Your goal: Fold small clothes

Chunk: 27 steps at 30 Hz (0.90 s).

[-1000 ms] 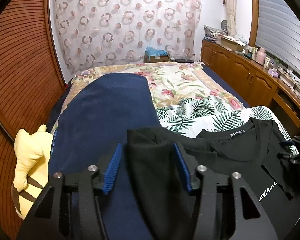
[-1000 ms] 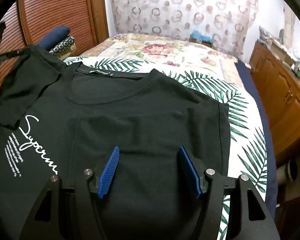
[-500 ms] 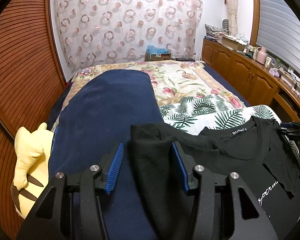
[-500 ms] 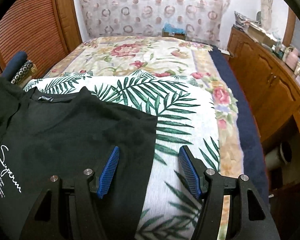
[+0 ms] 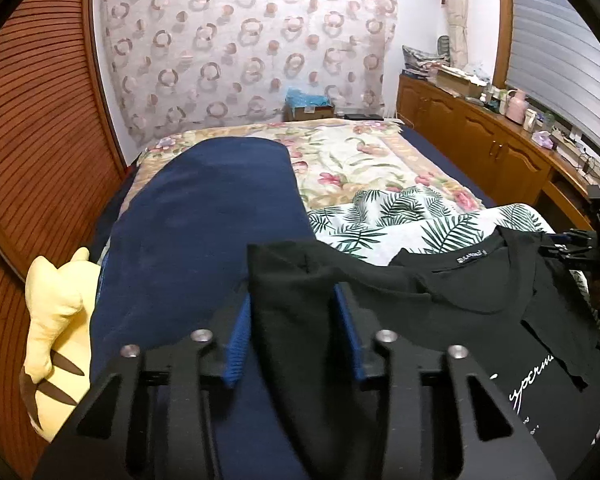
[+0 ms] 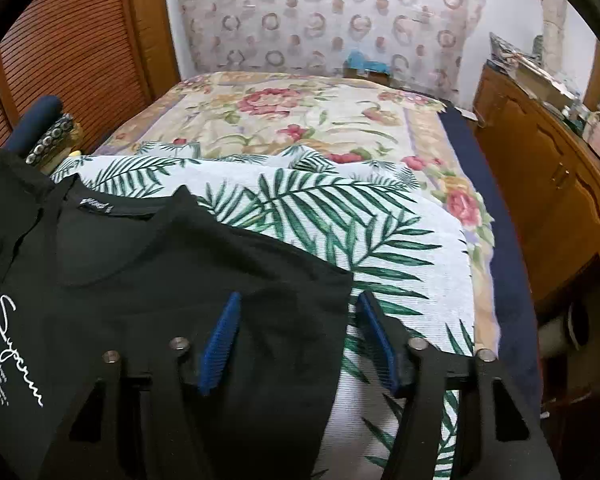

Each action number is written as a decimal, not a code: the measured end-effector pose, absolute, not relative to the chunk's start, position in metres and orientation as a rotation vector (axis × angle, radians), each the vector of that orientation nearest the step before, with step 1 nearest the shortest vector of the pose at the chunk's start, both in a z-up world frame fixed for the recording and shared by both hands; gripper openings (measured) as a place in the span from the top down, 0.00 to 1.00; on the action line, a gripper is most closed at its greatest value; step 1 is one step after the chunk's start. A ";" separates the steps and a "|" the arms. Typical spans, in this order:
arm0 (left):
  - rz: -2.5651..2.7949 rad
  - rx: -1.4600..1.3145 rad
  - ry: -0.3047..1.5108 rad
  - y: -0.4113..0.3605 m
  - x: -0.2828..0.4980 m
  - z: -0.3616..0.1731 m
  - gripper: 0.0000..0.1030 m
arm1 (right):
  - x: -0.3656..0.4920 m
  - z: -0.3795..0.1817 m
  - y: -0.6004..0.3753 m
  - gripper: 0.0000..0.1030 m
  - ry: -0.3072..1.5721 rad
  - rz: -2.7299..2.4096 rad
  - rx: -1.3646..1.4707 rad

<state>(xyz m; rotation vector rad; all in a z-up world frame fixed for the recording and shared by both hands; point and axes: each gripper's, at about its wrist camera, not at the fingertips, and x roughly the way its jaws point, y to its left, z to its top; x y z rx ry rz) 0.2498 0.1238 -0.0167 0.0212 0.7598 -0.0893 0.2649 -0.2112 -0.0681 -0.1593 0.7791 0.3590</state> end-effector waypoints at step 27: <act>-0.168 0.033 0.551 0.107 0.137 0.031 0.94 | 0.102 0.007 -0.228 0.94 0.464 0.427 -0.159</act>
